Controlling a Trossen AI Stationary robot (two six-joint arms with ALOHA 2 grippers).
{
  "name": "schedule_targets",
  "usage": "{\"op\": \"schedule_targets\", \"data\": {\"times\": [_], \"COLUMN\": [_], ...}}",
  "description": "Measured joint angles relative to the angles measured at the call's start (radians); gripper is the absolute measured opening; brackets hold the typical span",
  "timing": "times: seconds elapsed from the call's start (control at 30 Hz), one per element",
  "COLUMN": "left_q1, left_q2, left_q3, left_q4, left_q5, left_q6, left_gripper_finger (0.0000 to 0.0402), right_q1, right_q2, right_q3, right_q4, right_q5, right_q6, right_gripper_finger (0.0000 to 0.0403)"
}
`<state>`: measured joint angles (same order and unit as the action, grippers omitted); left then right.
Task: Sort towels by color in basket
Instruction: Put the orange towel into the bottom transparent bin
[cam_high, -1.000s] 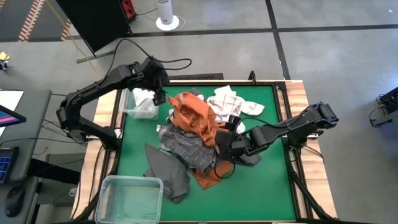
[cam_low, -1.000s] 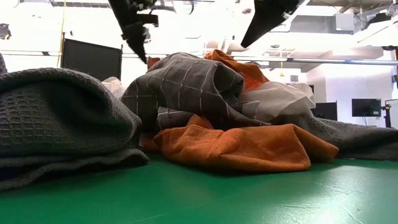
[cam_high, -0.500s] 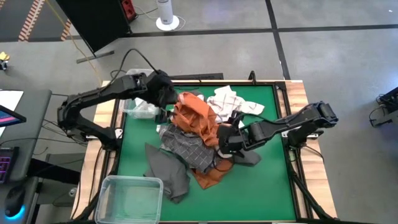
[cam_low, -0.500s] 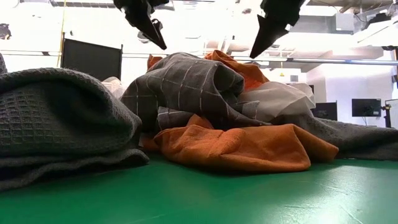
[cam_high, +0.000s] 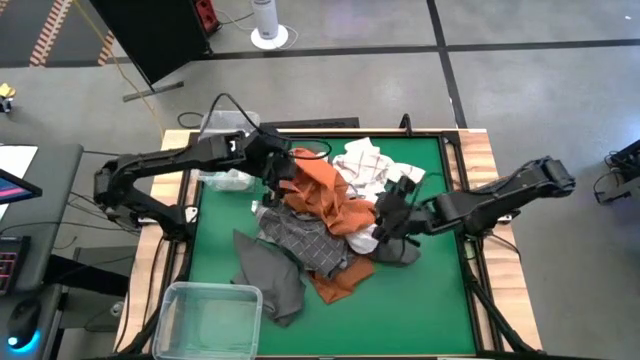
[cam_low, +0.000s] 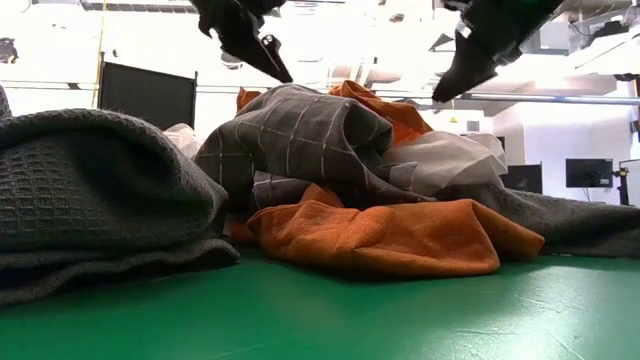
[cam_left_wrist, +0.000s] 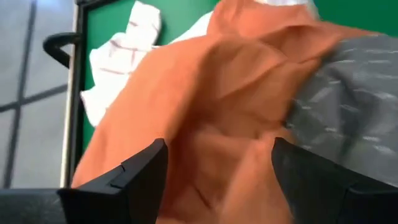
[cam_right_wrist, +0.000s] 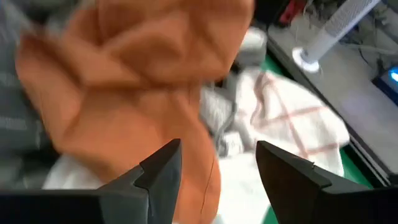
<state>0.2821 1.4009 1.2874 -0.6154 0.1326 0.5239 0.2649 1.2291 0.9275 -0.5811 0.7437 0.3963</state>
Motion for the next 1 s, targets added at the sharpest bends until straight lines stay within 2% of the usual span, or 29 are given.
{"op": "schedule_targets", "data": {"times": [0.27, 0.47, 0.57, 0.63, 0.7, 0.87, 1.0], "left_q1": [-0.017, -0.018, -0.017, -0.018, -0.026, -0.037, -0.036], "left_q2": [0.131, 0.239, 0.269, 0.271, 0.269, 0.242, 0.149], "left_q3": [-0.02, -0.02, -0.02, -0.02, -0.02, -0.021, -0.015], "left_q4": [0.262, 0.292, 0.289, 0.29, 0.294, 0.292, 0.291], "left_q5": [-0.031, -0.092, -0.135, -0.135, -0.134, -0.13, -0.122], "left_q6": [0.06, 0.098, 0.088, 0.079, 0.07, 0.018, -0.025], "left_gripper_finger": [0.0275, 0.0273, 0.0258, 0.0232, 0.0187, 0.0026, 0.0004], "right_q1": [-0.045, -0.043, -0.045, -0.045, -0.045, -0.013, 0.024], "right_q2": [-0.096, -0.1, -0.114, -0.127, -0.14, -0.176, -0.207], "right_q3": [-0.029, -0.029, -0.029, -0.029, -0.029, -0.029, -0.029], "right_q4": [0.25, 0.302, 0.302, 0.302, 0.302, 0.276, 0.216], "right_q5": [0.0, 0.001, 0.009, 0.018, 0.018, 0.02, 0.063], "right_q6": [-0.192, -0.273, -0.278, -0.287, -0.289, -0.281, -0.274], "right_gripper_finger": [0.0235, 0.0235, 0.0235, 0.0235, 0.0235, 0.0235, 0.0235]}}
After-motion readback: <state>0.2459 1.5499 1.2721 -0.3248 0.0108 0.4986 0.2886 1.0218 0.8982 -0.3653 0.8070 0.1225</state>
